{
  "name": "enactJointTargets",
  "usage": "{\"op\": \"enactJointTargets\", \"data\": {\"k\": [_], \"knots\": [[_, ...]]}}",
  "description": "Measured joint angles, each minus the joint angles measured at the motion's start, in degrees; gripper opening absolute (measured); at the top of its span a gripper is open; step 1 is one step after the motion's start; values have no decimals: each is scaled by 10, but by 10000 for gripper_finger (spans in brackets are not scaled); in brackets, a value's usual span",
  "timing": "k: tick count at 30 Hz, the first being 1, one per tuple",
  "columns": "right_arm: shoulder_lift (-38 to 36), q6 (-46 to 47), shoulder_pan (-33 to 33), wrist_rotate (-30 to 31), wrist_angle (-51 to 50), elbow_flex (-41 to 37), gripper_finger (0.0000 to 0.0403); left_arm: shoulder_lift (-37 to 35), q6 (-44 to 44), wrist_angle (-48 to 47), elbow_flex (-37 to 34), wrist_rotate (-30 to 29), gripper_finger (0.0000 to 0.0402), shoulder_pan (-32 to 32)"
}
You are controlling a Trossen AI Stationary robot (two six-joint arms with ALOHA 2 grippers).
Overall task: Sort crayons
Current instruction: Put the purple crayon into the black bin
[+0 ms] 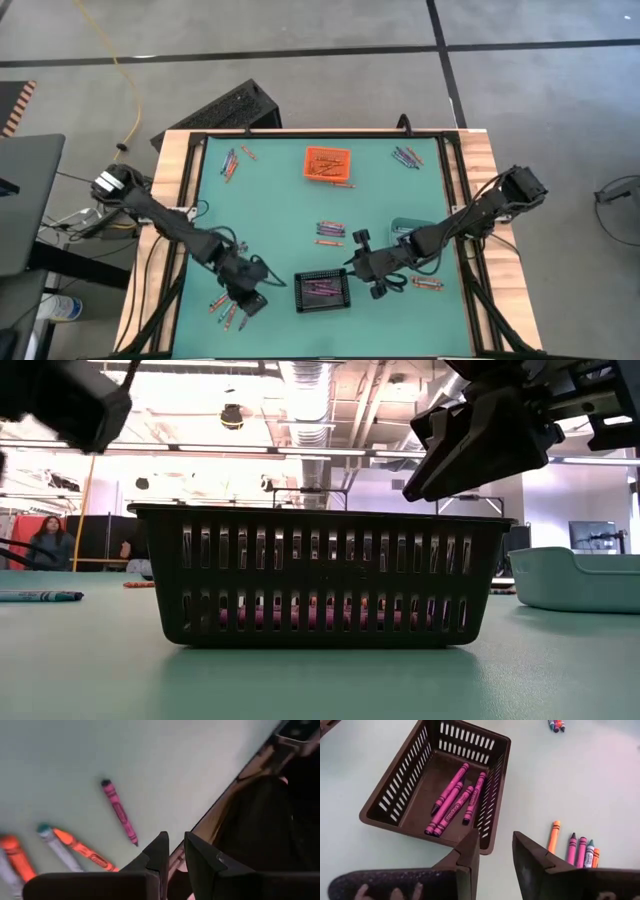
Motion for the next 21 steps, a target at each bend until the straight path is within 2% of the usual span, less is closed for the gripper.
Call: {"op": "enactJointTargets", "data": {"k": [7, 14, 21], "knots": [[0, 12, 1, 0, 0, 0, 111, 34, -82, 37, 0, -14, 47, -46], [0, 12, 1, 0, 2, 0, 111, 39, -49, 44, 1, -100, 47, -47], [0, 12, -2, 0, -1, 0, 111, 39, -63, 29, 1, -110, 53, -39]]}}
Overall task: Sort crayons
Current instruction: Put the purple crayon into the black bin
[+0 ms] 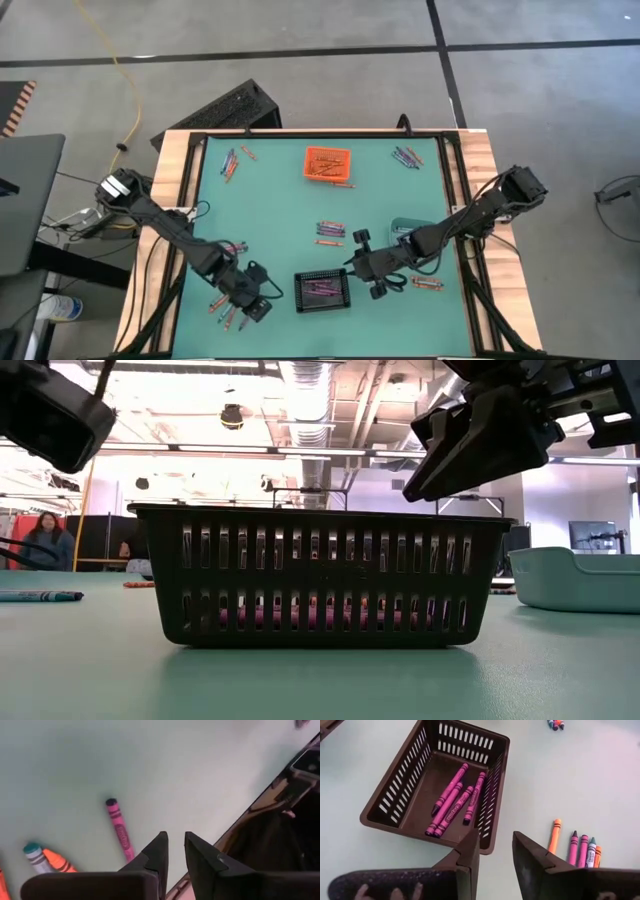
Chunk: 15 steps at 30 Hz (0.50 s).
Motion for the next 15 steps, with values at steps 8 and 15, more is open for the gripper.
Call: {"op": "enactJointTargets", "data": {"k": [8, 15], "knots": [[0, 0, 0, 0, 0, 0, 111, 0, -7, -12, 0, -2, 106, 1], [0, -4, 0, 0, -1, 0, 111, 0, -25, -54, 53, -4, 122, 7]]}}
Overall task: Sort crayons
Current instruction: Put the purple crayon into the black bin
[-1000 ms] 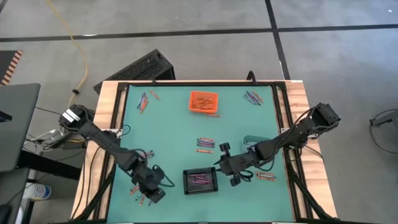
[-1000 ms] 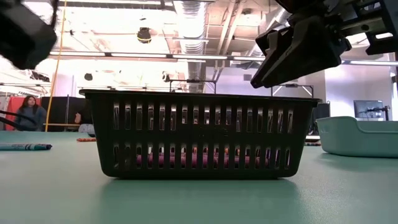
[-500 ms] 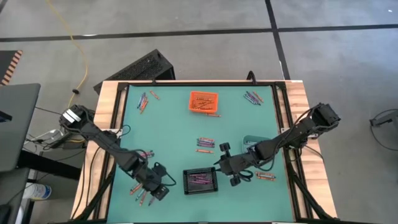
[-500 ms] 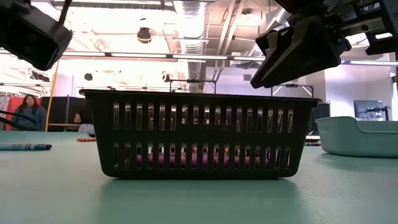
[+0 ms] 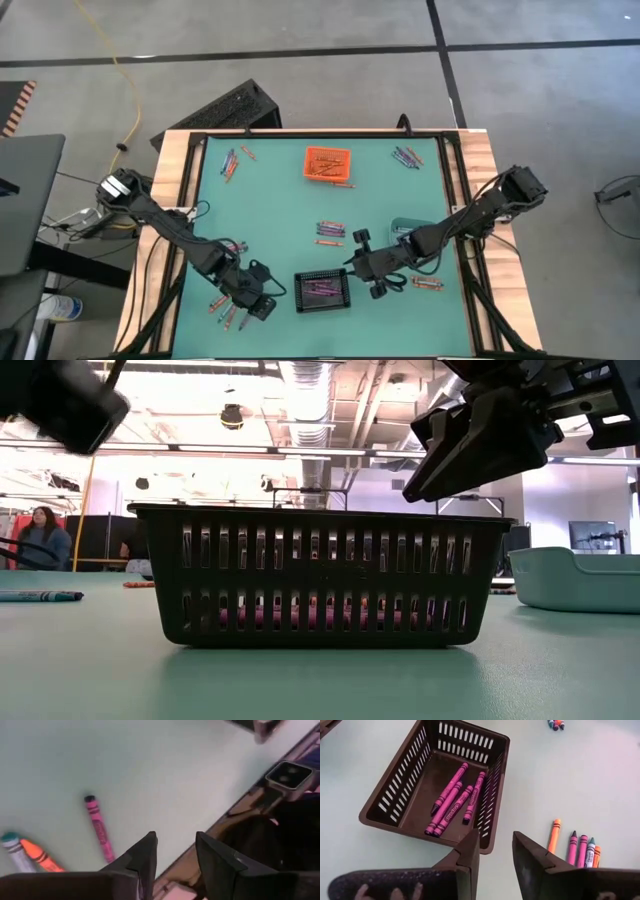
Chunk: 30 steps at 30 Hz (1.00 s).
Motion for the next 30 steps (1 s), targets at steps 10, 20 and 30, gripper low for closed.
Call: {"op": "enactJointTargets", "data": {"k": [10, 20, 30], "knots": [[0, 4, 0, 0, 0, 0, 111, 0, -15, -206, 98, -113, 102, -34], [0, 4, 0, 0, 1, 0, 111, 47, -35, -209, 96, -120, 85, -50], [0, 4, 0, 0, 0, 0, 111, 76, -20, -199, 96, -130, 82, -51]]}}
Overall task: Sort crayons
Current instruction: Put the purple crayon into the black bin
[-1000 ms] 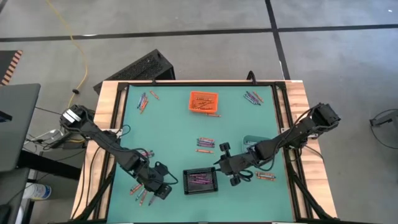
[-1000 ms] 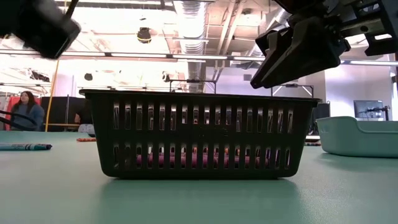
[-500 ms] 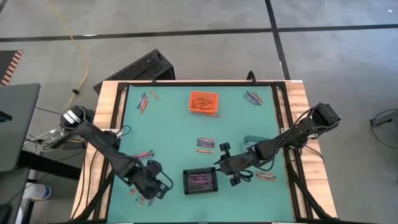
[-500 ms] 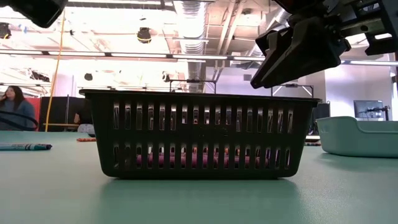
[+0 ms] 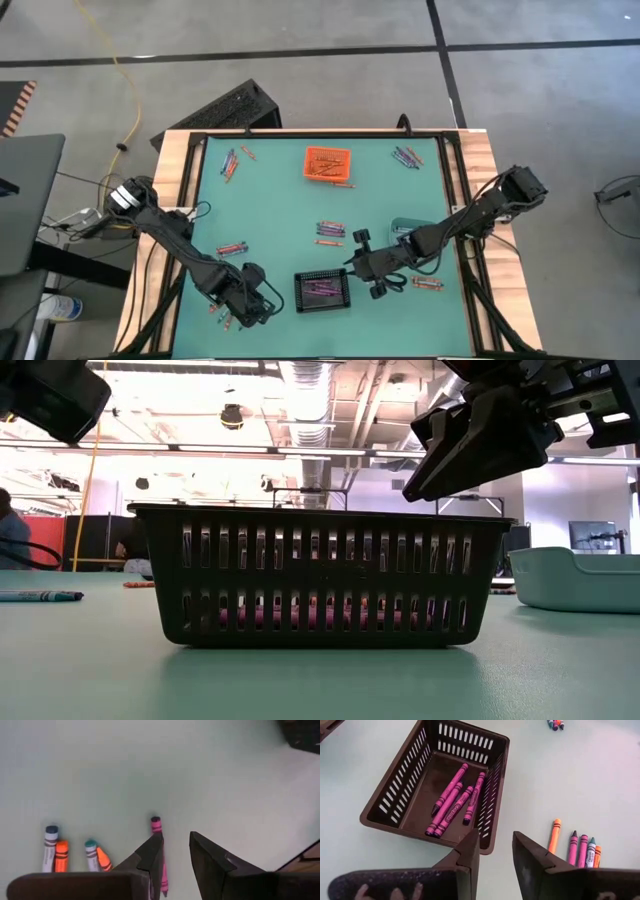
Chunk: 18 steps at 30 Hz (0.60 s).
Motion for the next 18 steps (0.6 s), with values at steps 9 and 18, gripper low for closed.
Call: {"op": "enactJointTargets", "data": {"k": [9, 18], "knots": [[0, 0, 0, 0, -1, 0, 111, 14, -14, 3, 0, -16, 82, -16], [0, 0, 0, 0, -1, 0, 111, 78, 0, 48, 0, 21, 82, -21]]}}
